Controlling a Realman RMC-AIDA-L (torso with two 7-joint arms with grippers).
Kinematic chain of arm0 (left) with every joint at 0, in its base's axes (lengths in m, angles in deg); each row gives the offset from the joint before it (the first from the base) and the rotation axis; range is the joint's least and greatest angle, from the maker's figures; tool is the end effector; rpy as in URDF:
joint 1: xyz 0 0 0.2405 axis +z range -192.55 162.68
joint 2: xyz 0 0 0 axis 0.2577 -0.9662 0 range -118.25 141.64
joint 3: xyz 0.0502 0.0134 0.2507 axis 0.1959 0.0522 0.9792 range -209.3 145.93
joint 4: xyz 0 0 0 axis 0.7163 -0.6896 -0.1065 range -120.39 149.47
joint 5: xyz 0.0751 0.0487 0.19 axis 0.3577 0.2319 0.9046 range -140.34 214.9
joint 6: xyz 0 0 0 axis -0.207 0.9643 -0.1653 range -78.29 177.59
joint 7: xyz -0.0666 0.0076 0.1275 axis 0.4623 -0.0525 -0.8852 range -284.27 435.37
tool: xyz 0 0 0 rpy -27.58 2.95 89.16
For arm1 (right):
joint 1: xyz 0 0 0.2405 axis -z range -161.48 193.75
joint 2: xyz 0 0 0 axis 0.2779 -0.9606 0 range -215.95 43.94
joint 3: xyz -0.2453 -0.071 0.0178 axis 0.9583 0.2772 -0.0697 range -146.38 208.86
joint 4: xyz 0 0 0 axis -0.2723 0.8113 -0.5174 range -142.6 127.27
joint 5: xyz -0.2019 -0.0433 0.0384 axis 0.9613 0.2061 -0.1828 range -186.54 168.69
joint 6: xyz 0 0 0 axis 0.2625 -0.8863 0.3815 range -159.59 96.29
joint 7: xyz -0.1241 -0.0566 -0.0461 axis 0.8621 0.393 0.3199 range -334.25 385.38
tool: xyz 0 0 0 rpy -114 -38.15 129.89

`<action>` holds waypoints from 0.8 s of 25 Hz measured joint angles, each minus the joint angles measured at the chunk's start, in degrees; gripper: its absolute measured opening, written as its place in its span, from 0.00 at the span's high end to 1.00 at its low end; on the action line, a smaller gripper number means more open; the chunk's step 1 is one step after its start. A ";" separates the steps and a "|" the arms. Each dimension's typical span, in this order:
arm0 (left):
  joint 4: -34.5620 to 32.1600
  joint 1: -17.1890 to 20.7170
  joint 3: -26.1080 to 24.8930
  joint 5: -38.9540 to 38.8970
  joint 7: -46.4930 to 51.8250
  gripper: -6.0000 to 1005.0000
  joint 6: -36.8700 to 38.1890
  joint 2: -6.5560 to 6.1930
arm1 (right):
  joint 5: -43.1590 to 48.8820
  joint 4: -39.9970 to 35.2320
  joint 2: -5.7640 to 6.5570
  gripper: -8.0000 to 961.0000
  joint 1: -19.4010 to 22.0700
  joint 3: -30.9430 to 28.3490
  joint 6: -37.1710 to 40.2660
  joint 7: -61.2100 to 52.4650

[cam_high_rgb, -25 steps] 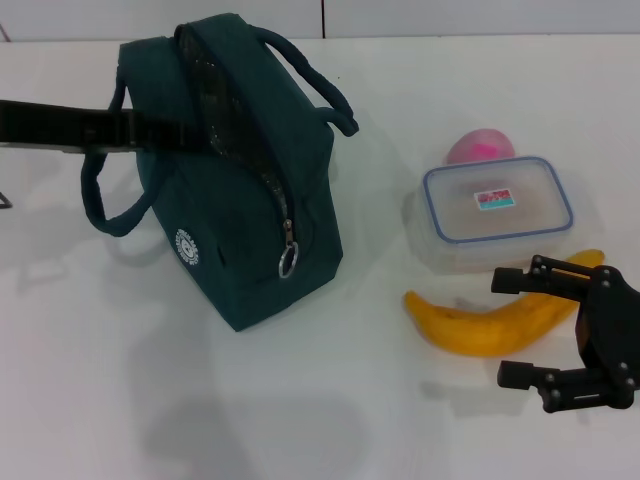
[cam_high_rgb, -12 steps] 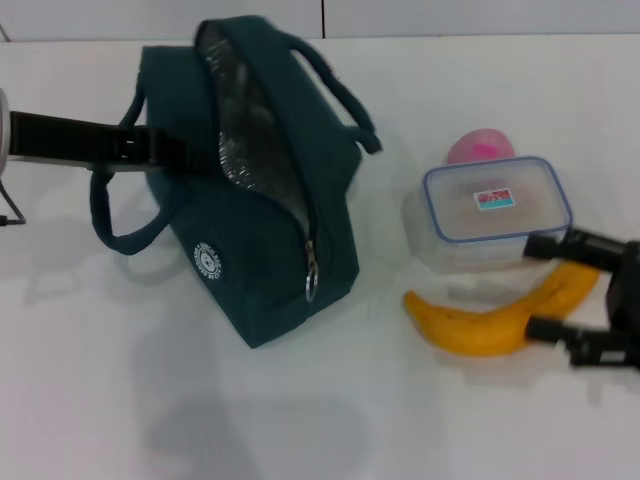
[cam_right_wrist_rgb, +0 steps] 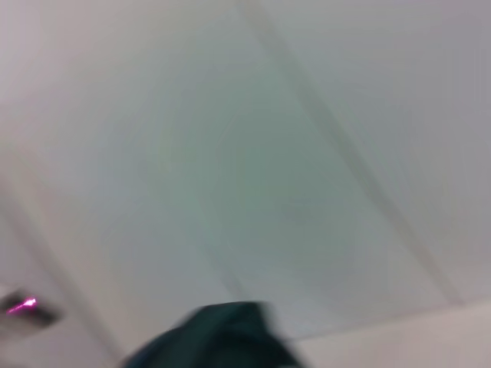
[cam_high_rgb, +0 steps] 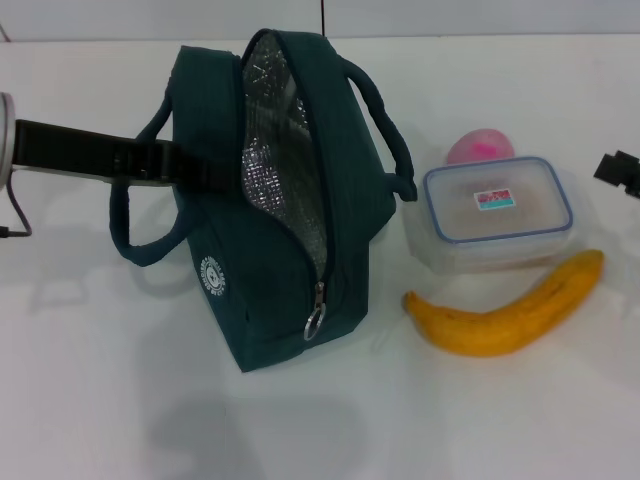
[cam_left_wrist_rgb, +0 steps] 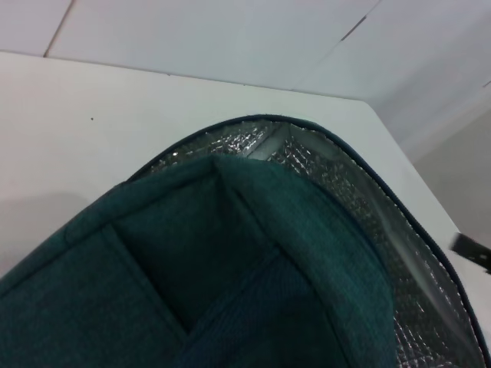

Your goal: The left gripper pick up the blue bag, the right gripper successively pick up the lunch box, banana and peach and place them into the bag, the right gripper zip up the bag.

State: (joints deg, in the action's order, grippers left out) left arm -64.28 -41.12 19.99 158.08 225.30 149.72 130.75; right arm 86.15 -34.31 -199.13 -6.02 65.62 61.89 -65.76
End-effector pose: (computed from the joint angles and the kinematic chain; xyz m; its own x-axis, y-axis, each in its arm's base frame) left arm -0.1972 0.3274 0.0713 0.4515 0.8357 0.3128 0.8814 -0.4722 -0.0107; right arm 0.3089 0.3014 0.0527 0.3306 -0.4943 -0.8040 -0.7767 -0.6265 0.0658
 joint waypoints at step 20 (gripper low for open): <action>2.21 -2.47 1.67 0.30 0.03 0.96 -0.16 0.11 | 3.00 11.08 3.01 0.08 -7.51 4.07 -22.05 -11.51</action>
State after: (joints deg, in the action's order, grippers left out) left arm -62.07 -43.58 21.65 158.38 225.33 149.56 130.86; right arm 89.15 -23.24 -196.12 -13.53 69.69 39.83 -77.27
